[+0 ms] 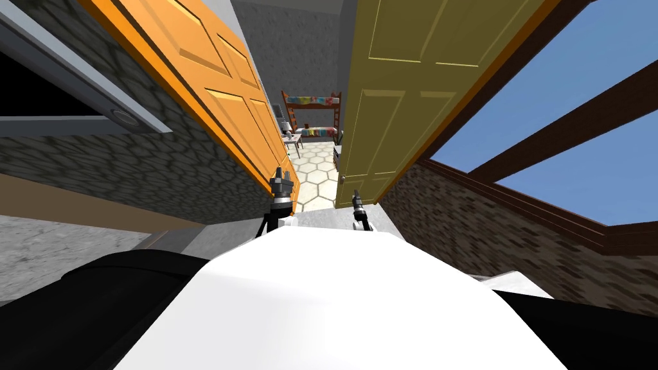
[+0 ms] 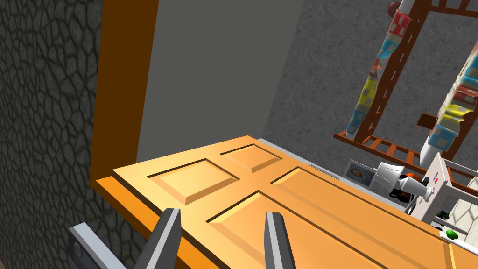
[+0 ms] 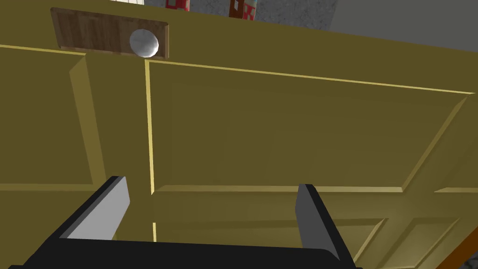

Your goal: Push the door open

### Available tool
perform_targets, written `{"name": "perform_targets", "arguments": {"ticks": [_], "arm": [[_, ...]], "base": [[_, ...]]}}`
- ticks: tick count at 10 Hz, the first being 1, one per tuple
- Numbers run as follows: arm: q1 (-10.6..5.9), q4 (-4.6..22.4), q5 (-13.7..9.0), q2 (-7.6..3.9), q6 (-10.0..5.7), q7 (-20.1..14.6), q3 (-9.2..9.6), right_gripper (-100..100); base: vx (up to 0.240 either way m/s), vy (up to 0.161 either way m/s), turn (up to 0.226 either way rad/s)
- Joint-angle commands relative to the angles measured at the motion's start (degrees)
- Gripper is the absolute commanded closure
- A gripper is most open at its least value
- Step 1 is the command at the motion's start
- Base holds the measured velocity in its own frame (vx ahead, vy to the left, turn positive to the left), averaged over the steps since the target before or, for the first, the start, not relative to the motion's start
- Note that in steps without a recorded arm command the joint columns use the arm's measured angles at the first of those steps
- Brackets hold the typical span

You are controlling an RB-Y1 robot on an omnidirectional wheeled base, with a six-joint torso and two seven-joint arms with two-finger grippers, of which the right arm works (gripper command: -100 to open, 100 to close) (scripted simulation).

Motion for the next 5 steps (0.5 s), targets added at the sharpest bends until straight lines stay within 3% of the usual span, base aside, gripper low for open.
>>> {"name": "perform_targets", "arguments": {"ticks": [1, 2, 5], "arm": [[-0.98, 2.44, -0.04, 0.37, -0.39, -0.13, 0.11, -100], [-0.98, 2.44, -0.04, 0.37, -0.39, -0.13, 0.11, -100], [-2.46, 6.59, -0.08, 1.04, -1.16, -0.36, 0.35, -100]], "base": [[0.085, -0.029, 0.036], [0.06, -0.022, 0.014], [0.072, -0.029, 0.036]]}}
